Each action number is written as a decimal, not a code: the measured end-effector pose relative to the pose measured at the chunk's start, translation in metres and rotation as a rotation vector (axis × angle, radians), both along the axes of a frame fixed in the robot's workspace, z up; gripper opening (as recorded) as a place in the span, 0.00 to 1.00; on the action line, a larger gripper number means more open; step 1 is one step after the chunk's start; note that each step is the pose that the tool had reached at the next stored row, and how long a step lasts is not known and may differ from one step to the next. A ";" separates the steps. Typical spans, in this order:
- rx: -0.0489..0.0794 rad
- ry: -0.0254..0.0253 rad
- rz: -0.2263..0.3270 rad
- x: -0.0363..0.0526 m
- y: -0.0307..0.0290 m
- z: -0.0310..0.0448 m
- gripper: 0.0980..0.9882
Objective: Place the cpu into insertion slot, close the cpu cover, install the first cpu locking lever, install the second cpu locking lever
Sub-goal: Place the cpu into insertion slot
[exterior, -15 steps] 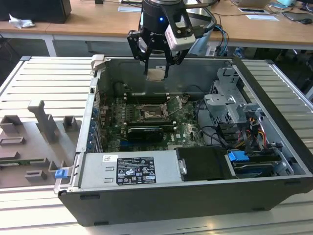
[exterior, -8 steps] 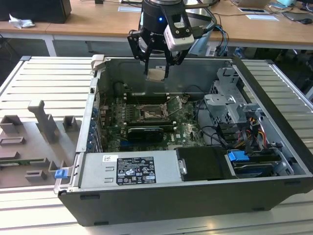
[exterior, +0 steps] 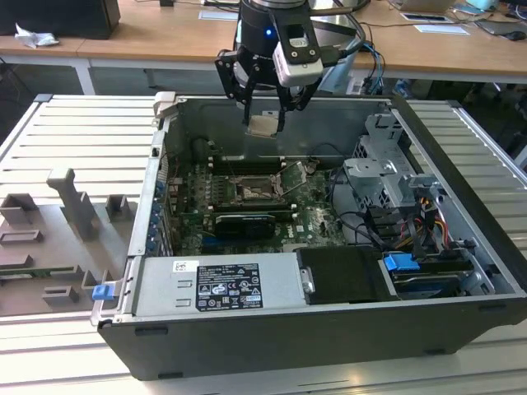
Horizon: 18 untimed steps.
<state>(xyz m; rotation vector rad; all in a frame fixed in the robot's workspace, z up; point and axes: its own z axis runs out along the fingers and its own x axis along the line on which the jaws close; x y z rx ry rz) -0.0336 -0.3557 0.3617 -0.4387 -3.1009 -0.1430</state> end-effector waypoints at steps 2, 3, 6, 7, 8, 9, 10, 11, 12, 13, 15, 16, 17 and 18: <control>0.000 0.0000 -0.010 0.0000 0.0000 -0.0001 0.48; 0.000 0.0000 -0.014 0.0000 0.0000 -0.0001 0.48; 0.000 0.0000 -0.032 0.0000 0.0000 -0.0001 0.48; 0.000 0.0000 -0.039 0.0000 0.0000 -0.0002 0.48; 0.000 0.0000 -0.051 0.0000 0.0000 -0.0002 0.48; 0.000 0.0000 -0.063 0.0000 0.0000 -0.0002 0.48; 0.000 0.0000 -0.070 0.0000 0.0000 -0.0003 0.48; 0.000 0.0000 -0.078 0.0000 0.0000 -0.0003 0.48; 0.000 0.0000 -0.085 0.0000 0.0000 -0.0003 0.48; 0.000 0.0000 -0.093 0.0000 0.0000 -0.0003 0.48; 0.000 0.0001 -0.113 0.0000 0.0000 -0.0004 0.48; 0.000 0.0001 -0.126 0.0000 0.0000 -0.0006 0.48; 0.000 0.0000 -0.139 0.0000 0.0000 -0.0007 0.48; 0.000 0.0000 -0.156 0.0000 0.0000 -0.0009 0.48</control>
